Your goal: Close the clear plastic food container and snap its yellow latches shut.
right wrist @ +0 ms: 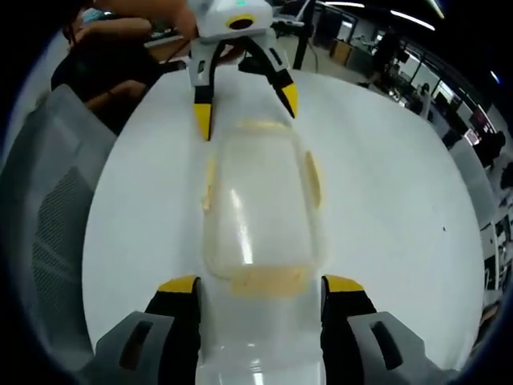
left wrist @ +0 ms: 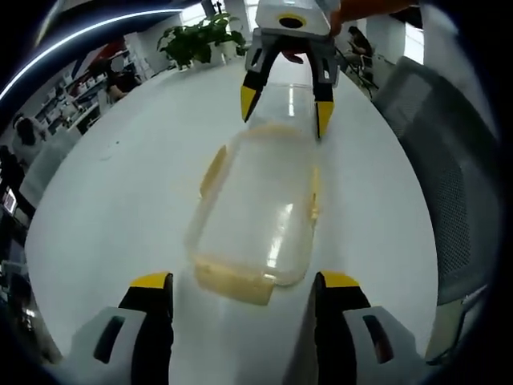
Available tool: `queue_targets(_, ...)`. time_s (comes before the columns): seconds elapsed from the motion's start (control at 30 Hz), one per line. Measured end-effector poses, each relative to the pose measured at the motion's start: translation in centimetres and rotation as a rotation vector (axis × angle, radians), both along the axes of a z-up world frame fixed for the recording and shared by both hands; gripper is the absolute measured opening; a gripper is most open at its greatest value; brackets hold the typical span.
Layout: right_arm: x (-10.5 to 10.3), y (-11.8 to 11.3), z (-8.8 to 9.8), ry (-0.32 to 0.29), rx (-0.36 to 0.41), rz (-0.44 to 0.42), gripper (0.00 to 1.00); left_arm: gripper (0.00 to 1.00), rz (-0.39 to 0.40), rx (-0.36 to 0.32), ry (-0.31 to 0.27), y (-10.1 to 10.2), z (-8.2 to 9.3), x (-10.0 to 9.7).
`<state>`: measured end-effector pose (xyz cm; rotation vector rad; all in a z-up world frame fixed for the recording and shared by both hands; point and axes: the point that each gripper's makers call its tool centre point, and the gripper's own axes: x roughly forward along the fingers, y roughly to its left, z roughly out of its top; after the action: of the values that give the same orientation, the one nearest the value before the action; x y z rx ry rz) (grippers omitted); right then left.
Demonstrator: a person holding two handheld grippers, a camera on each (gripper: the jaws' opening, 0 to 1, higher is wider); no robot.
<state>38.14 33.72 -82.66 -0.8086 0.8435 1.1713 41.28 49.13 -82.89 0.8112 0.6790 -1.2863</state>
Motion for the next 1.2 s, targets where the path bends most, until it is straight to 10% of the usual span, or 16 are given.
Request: queue_targets(1.2, 0.42, -0.33, -0.89, 0.026, -0.053, 0.045, 0.44, 0.55, -0.17, 0.056, 0.121, -0.56, -0.66, -0.9)
